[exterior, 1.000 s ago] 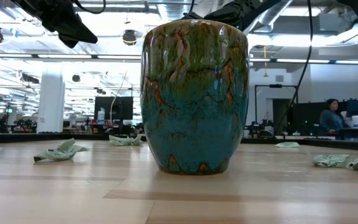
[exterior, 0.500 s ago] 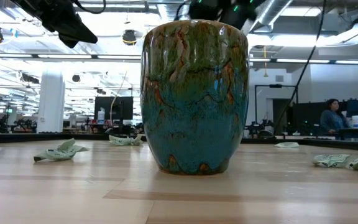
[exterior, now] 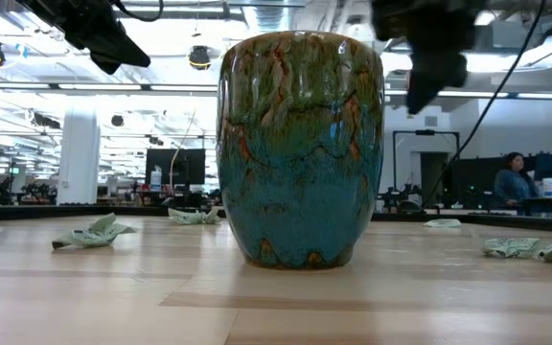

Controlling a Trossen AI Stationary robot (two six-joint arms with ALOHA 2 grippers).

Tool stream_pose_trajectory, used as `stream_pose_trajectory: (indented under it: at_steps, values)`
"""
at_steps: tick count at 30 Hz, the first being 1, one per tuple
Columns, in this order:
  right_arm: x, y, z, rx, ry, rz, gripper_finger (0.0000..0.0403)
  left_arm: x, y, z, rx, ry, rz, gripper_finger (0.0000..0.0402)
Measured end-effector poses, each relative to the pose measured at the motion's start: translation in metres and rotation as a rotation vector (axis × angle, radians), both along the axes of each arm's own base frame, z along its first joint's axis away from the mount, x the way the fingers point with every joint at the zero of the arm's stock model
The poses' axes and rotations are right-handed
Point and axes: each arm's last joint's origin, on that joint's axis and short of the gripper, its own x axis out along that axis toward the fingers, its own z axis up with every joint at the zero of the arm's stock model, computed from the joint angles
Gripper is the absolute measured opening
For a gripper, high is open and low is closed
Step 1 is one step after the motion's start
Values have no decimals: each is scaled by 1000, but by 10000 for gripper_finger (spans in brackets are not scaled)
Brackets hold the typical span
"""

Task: Pick and place items into bin
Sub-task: Put the stevia packet into the top transparent bin

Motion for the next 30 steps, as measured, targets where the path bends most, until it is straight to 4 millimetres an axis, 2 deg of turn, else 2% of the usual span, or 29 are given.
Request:
stream_pose_trajectory:
  at_steps: [7,15,18,24,30]
  values:
    - [-7,41,-14,55,25,-3,80,0,0,0,0,0,0,0]
    - [0,73,-50,84,136,14,118,-1,0,-2,0,20,0,0]
    - [3,78,-64,96,194,17,143,-1,0,-2,0,19,0,0]
    - [14,86,-84,104,198,21,189,-1,0,-2,0,25,0,0]
    - [17,89,-104,80,255,19,213,-1,0,-2,0,24,0,0]
